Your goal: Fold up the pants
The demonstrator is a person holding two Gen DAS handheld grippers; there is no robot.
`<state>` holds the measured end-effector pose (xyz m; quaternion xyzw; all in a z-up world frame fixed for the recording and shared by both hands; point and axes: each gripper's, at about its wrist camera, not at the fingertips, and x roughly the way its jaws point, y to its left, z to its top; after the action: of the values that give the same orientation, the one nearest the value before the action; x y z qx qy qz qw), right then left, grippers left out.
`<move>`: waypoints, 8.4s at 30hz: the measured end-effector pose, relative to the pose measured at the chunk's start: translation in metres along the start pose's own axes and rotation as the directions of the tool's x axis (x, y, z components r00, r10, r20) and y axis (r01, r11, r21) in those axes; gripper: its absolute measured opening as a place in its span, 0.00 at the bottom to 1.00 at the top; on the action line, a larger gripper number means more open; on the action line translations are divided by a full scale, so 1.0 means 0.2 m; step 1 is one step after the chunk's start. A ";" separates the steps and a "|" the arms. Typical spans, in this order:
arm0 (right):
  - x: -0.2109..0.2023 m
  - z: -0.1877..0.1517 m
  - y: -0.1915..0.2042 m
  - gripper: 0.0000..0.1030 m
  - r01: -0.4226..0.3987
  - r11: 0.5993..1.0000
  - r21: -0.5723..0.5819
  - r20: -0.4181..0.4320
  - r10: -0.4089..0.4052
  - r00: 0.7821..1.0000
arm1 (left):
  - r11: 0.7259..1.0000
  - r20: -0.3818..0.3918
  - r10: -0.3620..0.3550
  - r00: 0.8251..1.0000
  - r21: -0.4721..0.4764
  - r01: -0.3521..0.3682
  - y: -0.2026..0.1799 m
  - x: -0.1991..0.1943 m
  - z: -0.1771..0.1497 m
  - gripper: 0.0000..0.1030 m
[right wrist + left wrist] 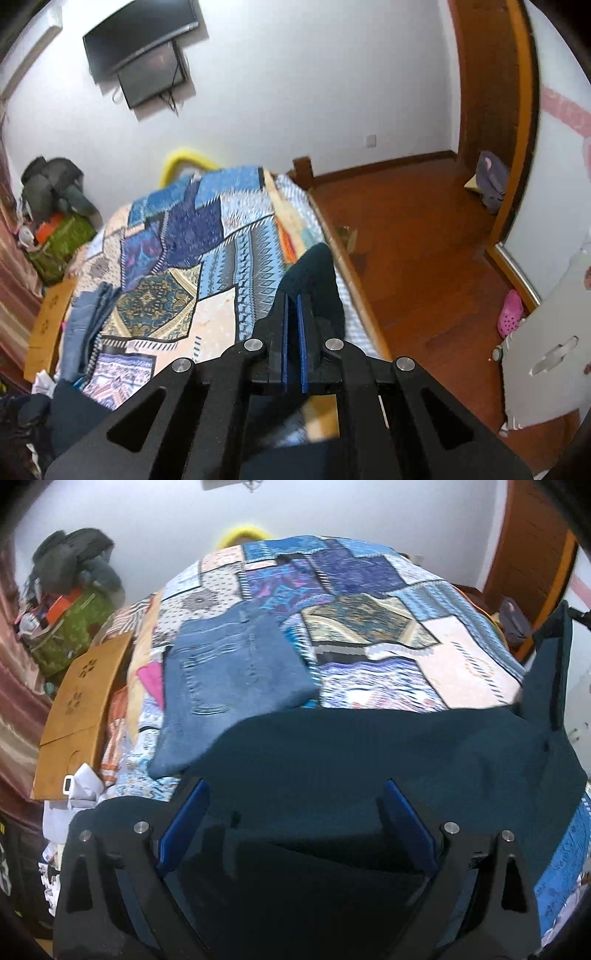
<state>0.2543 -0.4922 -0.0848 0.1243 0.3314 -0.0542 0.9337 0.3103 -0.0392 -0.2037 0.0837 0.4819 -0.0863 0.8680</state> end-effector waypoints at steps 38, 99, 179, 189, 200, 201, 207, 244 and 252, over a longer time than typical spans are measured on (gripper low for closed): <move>0.14 -0.34 -0.18 0.06 -0.006 0.987 0.159 -0.120 0.026 0.992 | 0.997 -0.012 0.013 1.000 -0.070 -0.013 -0.01 -0.11 -0.16 0.93; 0.33 -0.66 1.79 0.61 -0.478 0.746 -0.463 -0.362 0.333 0.871 | 0.817 -0.089 -0.031 0.996 -0.576 -0.026 1.51 0.03 -0.59 0.98; -0.22 -1.35 2.00 0.08 -0.679 0.432 -0.593 -0.564 0.379 0.734 | 0.896 0.076 0.188 0.979 -0.422 -0.139 0.99 -0.52 -0.88 0.18; -0.19 -1.44 1.99 0.20 -0.685 0.474 -0.553 -0.591 0.356 0.724 | 0.868 -0.060 0.128 0.990 -0.477 -0.141 0.96 -0.27 -1.14 0.28; -0.10 -1.18 1.82 0.46 -0.574 0.662 -0.483 -0.437 0.386 0.813 | 0.865 -0.079 0.203 0.976 -0.453 -0.216 0.98 -0.33 -1.16 0.47; -0.05 -1.18 1.78 0.46 -0.556 0.690 -0.464 -0.439 0.366 0.821 | 0.866 -0.080 0.214 0.974 -0.445 -0.227 0.97 -0.34 -1.16 0.50; 0.06 -1.19 1.49 0.46 -0.485 0.801 -0.350 -0.458 0.306 0.835 | 0.871 -0.090 0.250 0.964 -0.414 -0.264 0.96 -0.44 -1.11 0.72; -0.31 -1.06 0.31 0.55 -0.110 0.968 -0.226 -0.223 0.058 0.973 | 0.983 0.009 -0.058 0.998 0.176 0.055 -0.48 -0.28 -0.32 0.93; -0.20 -1.10 0.43 0.55 -0.147 0.881 -0.450 -0.276 0.019 0.961 | 0.943 -0.067 -0.073 0.995 0.319 0.091 -0.75 -0.16 -0.35 0.93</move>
<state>0.1058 -0.3493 -0.2085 -0.0834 0.4500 0.0842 0.8851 0.2022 -0.1659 -0.2225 0.2064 0.4880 -0.1972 0.8248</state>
